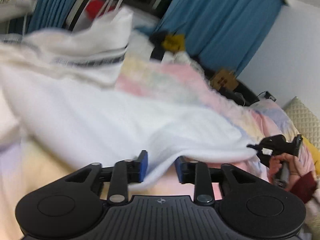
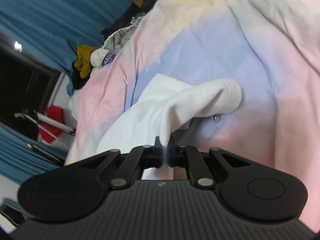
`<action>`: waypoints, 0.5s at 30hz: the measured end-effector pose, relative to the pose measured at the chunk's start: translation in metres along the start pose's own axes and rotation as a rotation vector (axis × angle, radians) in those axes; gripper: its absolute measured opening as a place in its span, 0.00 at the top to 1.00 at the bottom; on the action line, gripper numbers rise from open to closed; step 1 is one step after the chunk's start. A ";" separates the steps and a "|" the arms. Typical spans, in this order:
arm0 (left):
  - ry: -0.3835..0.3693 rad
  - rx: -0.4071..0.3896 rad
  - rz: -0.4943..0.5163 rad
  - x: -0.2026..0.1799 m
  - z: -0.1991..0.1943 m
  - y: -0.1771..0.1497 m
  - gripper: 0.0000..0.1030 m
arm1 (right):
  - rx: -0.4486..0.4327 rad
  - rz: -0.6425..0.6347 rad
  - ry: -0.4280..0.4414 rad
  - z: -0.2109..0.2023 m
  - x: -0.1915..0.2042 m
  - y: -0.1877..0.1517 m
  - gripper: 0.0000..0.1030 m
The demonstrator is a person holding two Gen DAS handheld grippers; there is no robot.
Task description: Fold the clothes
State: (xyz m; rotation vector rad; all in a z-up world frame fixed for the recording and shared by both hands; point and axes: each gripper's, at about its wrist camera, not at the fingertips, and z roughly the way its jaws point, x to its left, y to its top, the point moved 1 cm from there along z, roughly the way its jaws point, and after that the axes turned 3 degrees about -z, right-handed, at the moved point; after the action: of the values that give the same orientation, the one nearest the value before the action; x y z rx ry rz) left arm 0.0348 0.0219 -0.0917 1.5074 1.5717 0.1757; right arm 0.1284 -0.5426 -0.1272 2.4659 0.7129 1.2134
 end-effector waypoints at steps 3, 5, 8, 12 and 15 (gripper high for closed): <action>0.021 0.014 -0.158 0.023 -0.018 -0.003 0.44 | -0.028 -0.009 -0.008 0.005 0.003 0.002 0.92; 0.026 -0.008 -0.314 0.051 -0.029 -0.003 0.44 | -0.045 0.006 0.001 0.002 -0.001 0.007 0.92; 0.035 -0.102 -0.623 0.107 -0.041 -0.005 0.39 | -0.072 0.011 -0.002 0.008 0.004 0.011 0.92; 0.064 -0.260 -0.975 0.169 -0.052 -0.011 0.39 | -0.142 -0.007 0.001 0.012 0.014 0.016 0.92; 0.113 -0.344 -1.112 0.199 -0.053 -0.012 0.41 | -0.199 -0.029 0.017 0.008 0.020 0.020 0.92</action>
State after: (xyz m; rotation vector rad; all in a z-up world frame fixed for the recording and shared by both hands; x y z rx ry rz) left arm 0.0254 0.2126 -0.1688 0.2356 2.1090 -0.1106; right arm 0.1514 -0.5489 -0.1099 2.2789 0.5985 1.2322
